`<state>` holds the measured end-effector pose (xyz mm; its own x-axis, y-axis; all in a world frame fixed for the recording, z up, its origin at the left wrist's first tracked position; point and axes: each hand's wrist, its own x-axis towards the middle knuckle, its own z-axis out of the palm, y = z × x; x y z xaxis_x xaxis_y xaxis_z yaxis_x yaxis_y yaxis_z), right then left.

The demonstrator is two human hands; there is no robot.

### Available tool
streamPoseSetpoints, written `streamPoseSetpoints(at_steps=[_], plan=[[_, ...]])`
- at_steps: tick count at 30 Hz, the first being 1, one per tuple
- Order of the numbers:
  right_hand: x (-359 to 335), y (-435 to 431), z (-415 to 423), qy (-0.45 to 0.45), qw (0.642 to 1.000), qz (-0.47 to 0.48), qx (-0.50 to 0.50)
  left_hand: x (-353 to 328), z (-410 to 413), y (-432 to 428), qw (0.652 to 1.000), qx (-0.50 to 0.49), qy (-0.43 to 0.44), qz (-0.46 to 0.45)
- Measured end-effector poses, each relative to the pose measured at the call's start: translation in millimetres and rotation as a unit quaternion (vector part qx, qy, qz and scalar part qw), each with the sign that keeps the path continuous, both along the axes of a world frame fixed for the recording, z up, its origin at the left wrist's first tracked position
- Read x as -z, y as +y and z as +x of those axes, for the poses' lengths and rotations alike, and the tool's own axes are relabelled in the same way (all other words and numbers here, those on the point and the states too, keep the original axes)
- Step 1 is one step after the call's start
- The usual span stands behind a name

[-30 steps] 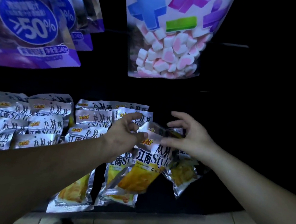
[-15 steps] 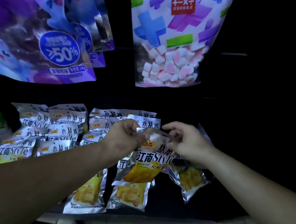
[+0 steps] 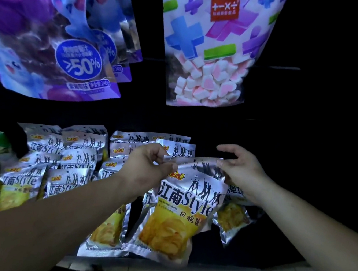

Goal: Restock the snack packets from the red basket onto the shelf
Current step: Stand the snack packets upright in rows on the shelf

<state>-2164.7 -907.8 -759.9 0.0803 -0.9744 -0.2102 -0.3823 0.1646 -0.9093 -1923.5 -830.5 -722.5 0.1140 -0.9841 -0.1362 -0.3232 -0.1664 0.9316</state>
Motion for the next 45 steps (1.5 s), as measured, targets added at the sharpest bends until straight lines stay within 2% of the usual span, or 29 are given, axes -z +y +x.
streamPoseSetpoints(at_steps=[5, 9, 11, 15, 18, 21, 24, 29, 33, 38, 41, 45], plan=[[9, 0, 9, -0.063, 0.995, 0.075, -0.002, 4, 16, -7, 0.998, -0.012, 0.056, 0.028], [-6, 3, 12, -0.042, 0.996, 0.023, -0.075, 8, 20, -6, 0.995, -0.003, 0.091, 0.048], [-18, 9, 18, -0.019, 0.990, -0.018, -0.139, 7, 15, -6, 0.995, 0.014, 0.087, 0.042], [-21, 17, 37, 0.092, 0.967, -0.065, -0.227, 5, 6, -7, 0.995, 0.018, 0.090, 0.024], [-24, 13, 41, 0.068, 0.977, -0.076, -0.185, -2, 7, -8, 0.995, 0.021, 0.095, 0.023], [-28, 9, 37, 0.048, 0.986, -0.081, -0.138, -1, 13, -9, 0.990, 0.062, 0.104, 0.077], [-24, 10, 32, 0.028, 0.991, -0.089, -0.100, 11, 16, -7, 0.988, 0.070, 0.076, 0.111], [-20, 11, 29, 0.022, 0.990, -0.106, -0.095, 8, 3, -8, 0.999, 0.003, 0.030, 0.019], [-19, 6, 25, 0.014, 0.991, -0.098, -0.090, 12, -2, -9, 0.998, 0.042, -0.038, -0.003], [-8, -3, 16, 0.007, 0.995, -0.064, -0.070, 14, -3, -12, 0.996, 0.051, -0.060, -0.052], [-2, -3, 14, -0.007, 0.997, -0.054, -0.049, 20, -2, -17, 0.985, 0.114, -0.089, -0.097], [4, -2, 7, -0.011, 0.999, -0.053, -0.004, 25, -12, -22, 0.979, 0.138, -0.123, -0.082]])
